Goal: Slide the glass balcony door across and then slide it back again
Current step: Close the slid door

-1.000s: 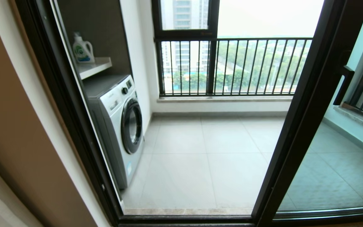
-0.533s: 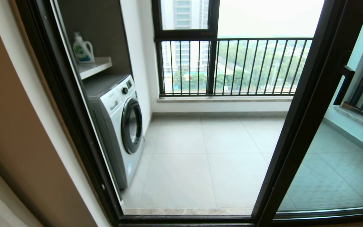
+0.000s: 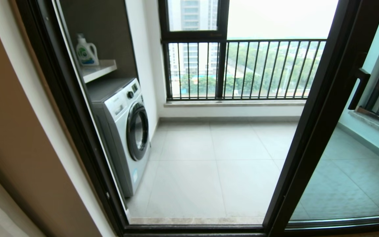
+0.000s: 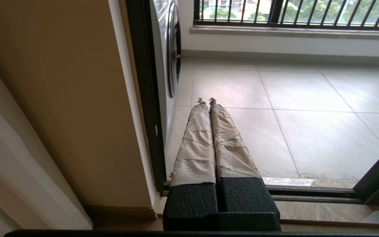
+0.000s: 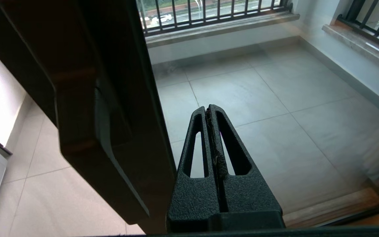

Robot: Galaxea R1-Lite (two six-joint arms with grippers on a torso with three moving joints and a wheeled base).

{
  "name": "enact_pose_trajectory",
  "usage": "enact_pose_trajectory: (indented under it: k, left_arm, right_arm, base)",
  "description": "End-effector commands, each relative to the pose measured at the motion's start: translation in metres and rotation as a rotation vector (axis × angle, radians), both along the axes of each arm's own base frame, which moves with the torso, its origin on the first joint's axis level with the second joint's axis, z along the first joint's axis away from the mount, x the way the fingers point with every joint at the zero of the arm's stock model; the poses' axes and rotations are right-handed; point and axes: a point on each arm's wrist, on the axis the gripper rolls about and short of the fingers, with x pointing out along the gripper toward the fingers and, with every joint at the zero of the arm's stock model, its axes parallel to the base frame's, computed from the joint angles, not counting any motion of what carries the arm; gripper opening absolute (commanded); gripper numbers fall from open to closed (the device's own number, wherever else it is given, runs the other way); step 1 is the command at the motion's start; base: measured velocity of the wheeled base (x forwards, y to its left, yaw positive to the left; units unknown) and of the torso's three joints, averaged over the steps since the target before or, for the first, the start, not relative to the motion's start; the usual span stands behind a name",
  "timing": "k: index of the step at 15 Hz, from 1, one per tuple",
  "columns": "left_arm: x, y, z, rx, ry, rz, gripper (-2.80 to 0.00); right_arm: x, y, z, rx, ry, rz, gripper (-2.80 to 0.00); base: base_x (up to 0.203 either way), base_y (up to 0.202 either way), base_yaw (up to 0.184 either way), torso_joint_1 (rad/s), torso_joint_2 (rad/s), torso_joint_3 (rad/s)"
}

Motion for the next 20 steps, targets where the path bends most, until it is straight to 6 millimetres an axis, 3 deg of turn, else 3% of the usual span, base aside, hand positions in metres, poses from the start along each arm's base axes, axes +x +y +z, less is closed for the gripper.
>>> enact_pose_trajectory:
  k: [1, 11, 20]
  left_arm:
    - [0.000, 0.000, 0.000, -0.001, 0.002, 0.001, -2.80]
    - [0.000, 0.000, 0.000, -0.001, 0.002, 0.001, -2.80]
    - [0.000, 0.000, 0.000, -0.001, 0.002, 0.001, -2.80]
  right_arm:
    - [0.012, 0.001, -0.011, 0.004, 0.007, 0.018, -2.80]
    - [0.030, 0.049, -0.006, -0.006, -0.010, 0.136, -2.80]
    - [0.035, 0.074, -0.002, -0.012, -0.016, 0.166, -2.80]
  base:
    - [0.000, 0.000, 0.000, 0.000, 0.00, 0.000]
    - [0.000, 0.000, 0.000, 0.000, 0.00, 0.000]
    - [0.000, 0.000, 0.000, 0.000, 0.00, 0.000]
